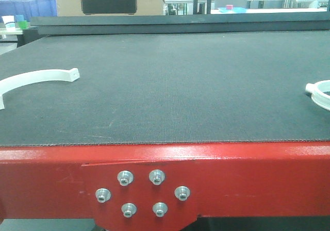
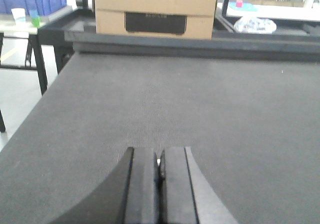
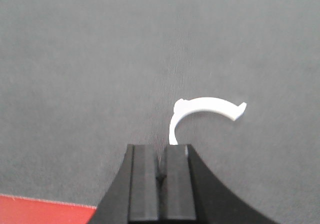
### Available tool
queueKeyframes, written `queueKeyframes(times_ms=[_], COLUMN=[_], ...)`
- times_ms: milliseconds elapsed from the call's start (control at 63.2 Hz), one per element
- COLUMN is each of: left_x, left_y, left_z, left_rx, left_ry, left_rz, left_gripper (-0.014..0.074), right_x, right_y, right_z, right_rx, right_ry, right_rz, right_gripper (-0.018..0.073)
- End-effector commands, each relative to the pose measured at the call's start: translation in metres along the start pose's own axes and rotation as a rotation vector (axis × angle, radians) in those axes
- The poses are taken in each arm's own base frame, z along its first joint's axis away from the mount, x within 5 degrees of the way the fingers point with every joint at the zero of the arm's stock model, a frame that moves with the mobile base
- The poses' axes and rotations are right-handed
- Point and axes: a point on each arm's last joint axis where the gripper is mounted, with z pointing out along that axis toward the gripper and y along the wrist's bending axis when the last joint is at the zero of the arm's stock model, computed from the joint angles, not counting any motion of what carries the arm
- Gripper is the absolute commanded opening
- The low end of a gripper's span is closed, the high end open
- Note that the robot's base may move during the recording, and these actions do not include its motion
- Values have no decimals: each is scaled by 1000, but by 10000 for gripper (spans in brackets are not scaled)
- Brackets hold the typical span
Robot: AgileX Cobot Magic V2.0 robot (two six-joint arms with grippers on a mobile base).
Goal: Grab PVC pipe and place in blue bin
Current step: 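Lower both open grippers over the white pipe pieces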
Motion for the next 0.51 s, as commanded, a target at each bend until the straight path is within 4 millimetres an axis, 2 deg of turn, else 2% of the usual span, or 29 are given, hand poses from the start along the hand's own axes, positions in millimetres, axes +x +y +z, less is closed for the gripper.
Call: queueKeyframes(times_ms=[0,285,491], left_x=[-6,-8,-1], left_y=[1,1,1], left_z=[0,0,12], left_rx=[-6,-7,-9], left_ry=[-38,-57,6], left_rz=[-5,-1,43], left_gripper=[-111,-111,-111], right_x=[-4,-14,-11], right_y=[-1,-4,-6], right_z=[4,5,13], right_rx=[1,32,36], right_ry=[-14,-116,-69], right_rz=[21,28,-8], right_gripper=[-162,-162,-162])
